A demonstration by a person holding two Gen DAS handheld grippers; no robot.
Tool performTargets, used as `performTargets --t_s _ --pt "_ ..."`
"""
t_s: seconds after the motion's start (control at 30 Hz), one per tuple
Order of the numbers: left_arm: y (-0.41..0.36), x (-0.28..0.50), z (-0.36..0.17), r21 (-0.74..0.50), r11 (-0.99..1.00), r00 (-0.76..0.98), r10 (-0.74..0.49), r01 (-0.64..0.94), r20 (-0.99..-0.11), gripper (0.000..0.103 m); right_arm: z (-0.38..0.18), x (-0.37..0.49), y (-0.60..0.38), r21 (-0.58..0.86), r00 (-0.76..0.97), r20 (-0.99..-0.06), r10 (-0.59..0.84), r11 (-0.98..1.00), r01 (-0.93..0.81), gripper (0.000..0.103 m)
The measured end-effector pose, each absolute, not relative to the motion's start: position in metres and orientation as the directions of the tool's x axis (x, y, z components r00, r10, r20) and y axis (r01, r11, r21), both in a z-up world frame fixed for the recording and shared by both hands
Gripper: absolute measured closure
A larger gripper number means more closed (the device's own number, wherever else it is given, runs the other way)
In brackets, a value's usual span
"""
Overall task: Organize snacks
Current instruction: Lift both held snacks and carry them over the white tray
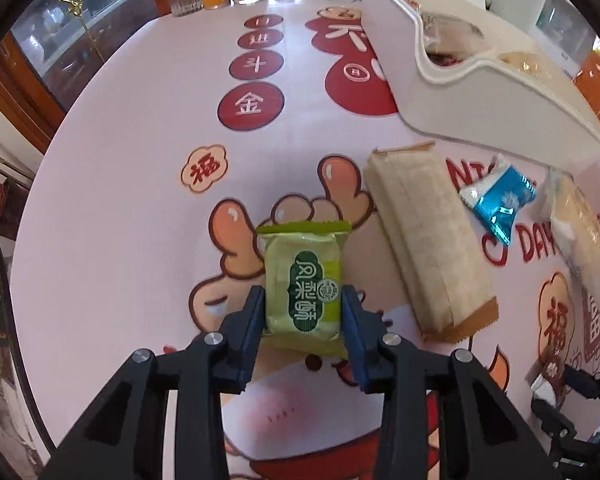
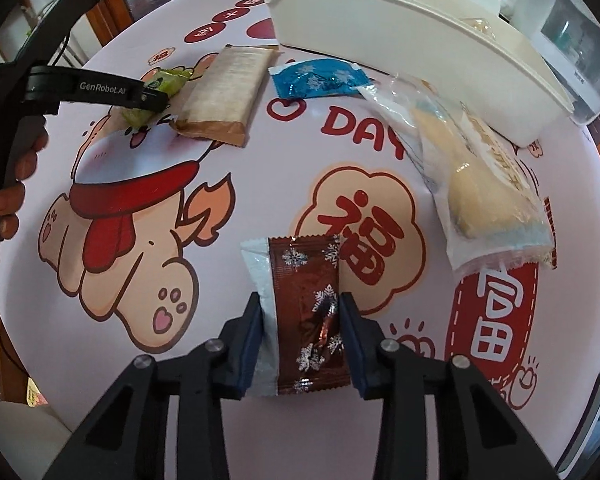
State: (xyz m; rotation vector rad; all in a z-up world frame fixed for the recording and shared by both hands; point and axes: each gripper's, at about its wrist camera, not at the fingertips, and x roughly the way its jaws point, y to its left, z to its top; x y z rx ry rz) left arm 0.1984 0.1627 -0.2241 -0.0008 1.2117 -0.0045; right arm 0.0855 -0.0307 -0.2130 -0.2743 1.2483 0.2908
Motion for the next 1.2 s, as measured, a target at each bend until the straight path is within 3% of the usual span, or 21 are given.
performTargets --t_s 0.37,0.57,0.83,1.2 --pt "0.139 0.134 -0.203 0.070 0.996 0.387 0.046 0.050 -0.921 0.068 -0.207 0.071 -0.021 0.005 0.254 -0.959 0.126 0.903 -0.430 0.070" --pt "0.101 0.089 -0.167 0.040 0.995 0.431 -0.003 0.091 -0.902 0.068 -0.187 0.060 -0.031 0.034 0.271 -0.946 0.178 0.885 -0.464 0.070" --pt "0.038 0.070 -0.101 -0.025 0.994 0.529 -0.079 0.108 -0.845 0.068 -0.130 0.052 -0.071 0.066 0.365 -0.895 0.257 0.885 -0.461 0.070" --pt "-0.014 0.095 0.007 0.030 0.994 0.645 -0.045 0.104 -0.763 0.068 -0.012 0.087 -0.143 -0.004 0.577 -0.782 0.236 0.924 -0.383 0.070"
